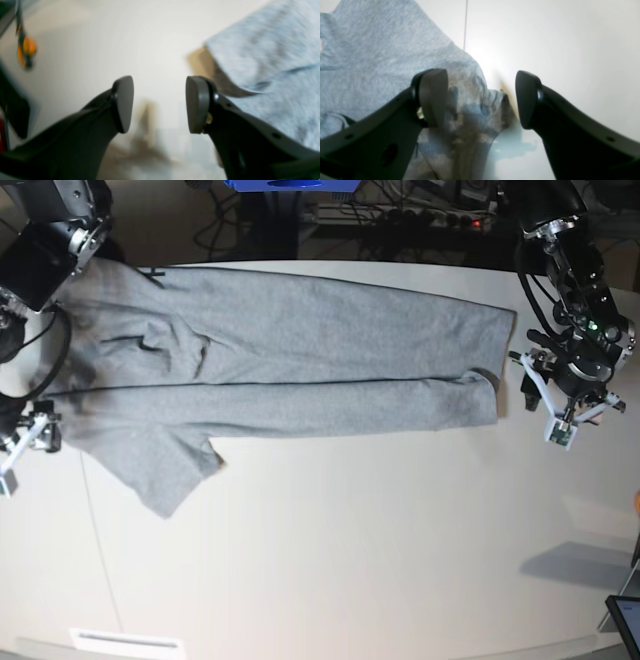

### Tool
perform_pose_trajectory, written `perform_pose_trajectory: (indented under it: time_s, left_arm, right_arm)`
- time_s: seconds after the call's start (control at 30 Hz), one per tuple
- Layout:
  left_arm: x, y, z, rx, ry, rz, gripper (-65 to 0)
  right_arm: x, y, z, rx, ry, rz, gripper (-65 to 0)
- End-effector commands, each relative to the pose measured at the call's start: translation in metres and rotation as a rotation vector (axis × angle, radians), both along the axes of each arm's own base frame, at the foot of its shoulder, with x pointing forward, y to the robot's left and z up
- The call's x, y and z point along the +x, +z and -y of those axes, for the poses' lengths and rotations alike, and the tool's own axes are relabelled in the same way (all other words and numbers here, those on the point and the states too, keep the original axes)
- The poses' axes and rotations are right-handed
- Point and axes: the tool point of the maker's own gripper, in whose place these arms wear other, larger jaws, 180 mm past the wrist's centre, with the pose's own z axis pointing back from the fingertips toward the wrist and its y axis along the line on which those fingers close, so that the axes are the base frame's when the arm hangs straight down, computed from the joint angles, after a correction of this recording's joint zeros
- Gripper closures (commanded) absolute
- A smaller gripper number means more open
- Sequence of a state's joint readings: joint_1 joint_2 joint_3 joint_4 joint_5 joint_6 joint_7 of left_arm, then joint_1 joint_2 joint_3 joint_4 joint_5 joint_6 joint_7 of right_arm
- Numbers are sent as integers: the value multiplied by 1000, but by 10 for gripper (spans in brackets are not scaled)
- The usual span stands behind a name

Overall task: Fold the T-shirt properly
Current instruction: 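Move the right gripper to the sleeve end of the shirt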

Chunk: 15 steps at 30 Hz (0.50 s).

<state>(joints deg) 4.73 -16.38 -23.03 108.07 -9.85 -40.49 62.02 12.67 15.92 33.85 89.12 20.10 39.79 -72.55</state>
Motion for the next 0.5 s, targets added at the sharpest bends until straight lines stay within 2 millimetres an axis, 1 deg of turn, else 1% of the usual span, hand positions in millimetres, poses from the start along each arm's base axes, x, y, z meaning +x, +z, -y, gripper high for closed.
perform_pose_trajectory:
  time_s: [0.0, 0.1, 0.17, 0.2, 0.23, 0.33, 0.47]
  left_arm:
    - [11, 23, -3, 2, 14, 88, -326]
    - [9, 35, -10, -3, 62, 135, -324]
    - [9, 40, -11, 12, 61, 145, -324]
    - [9, 41, -12, 14, 61, 148, -324]
    - [9, 42, -13, 15, 65, 151, -324]
    - [8, 45, -19, 39, 63, 148, -324]
    - [7, 48, -24, 57, 62, 144, -324]
  right_arm:
    - [19, 19, -12, -13, 59, 68, -406]
    - [45, 27, -49, -20, 181, 110, -406]
    - [56, 20, -69, 8, 231, 102, -406]
    - [68, 20, -79, 38, 246, 108, -408]
    - [77, 15, -86, 71, 252, 99, -408]
    - [95, 0, -93, 170, 235, 67, -408]
    - [117, -13, -102, 282, 216, 42, -408]
